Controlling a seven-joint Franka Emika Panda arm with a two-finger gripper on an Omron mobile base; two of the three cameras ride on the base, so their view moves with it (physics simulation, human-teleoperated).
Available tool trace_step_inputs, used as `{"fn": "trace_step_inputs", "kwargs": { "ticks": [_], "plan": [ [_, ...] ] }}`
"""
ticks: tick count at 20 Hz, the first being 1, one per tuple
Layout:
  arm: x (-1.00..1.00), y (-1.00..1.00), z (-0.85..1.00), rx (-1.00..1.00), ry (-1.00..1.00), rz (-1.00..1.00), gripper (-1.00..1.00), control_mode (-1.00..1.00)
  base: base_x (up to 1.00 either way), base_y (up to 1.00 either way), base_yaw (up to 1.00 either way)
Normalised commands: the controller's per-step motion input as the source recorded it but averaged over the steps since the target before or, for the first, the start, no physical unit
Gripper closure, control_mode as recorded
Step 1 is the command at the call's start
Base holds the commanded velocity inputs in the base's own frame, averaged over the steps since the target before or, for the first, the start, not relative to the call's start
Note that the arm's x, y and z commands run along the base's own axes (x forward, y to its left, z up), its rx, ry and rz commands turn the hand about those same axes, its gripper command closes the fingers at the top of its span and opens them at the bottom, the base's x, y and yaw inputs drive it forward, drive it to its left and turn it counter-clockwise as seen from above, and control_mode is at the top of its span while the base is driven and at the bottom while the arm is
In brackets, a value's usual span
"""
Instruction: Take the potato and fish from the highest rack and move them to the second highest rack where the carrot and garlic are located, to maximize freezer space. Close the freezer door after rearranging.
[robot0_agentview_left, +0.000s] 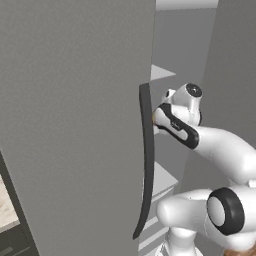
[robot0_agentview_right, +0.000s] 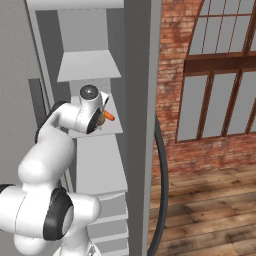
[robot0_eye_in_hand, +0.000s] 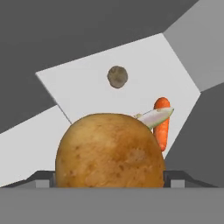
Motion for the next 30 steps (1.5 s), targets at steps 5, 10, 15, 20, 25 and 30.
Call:
{"fn": "trace_step_inputs", "kwargs": {
  "ticks": [5, 10, 15, 20, 25, 30],
  "plan": [
    [0.41, 0.22, -0.09, 0.0, 0.07, 0.0, 1.0, -1.0, 0.0, 0.0, 0.0],
    [0.38, 0.17, -0.17, 0.01, 0.03, 0.0, 1.0, -1.0, 0.0, 0.0, 0.0],
    [0.4, 0.1, -0.21, 0.12, 0.0, 0.02, 1.0, -1.0, 0.0, 0.0, 0.0],
    [0.43, 0.1, -0.21, 0.1, 0.0, 0.02, 1.0, -1.0, 0.0, 0.0, 0.0],
    [0.39, 0.13, -0.25, 0.02, 0.0, 0.01, 1.0, -1.0, 0.0, 0.0, 0.0],
    [0.4, 0.13, -0.24, 0.0, 0.0, 0.01, 1.0, -1.0, 0.0, 0.0, 0.0]
  ]
}}
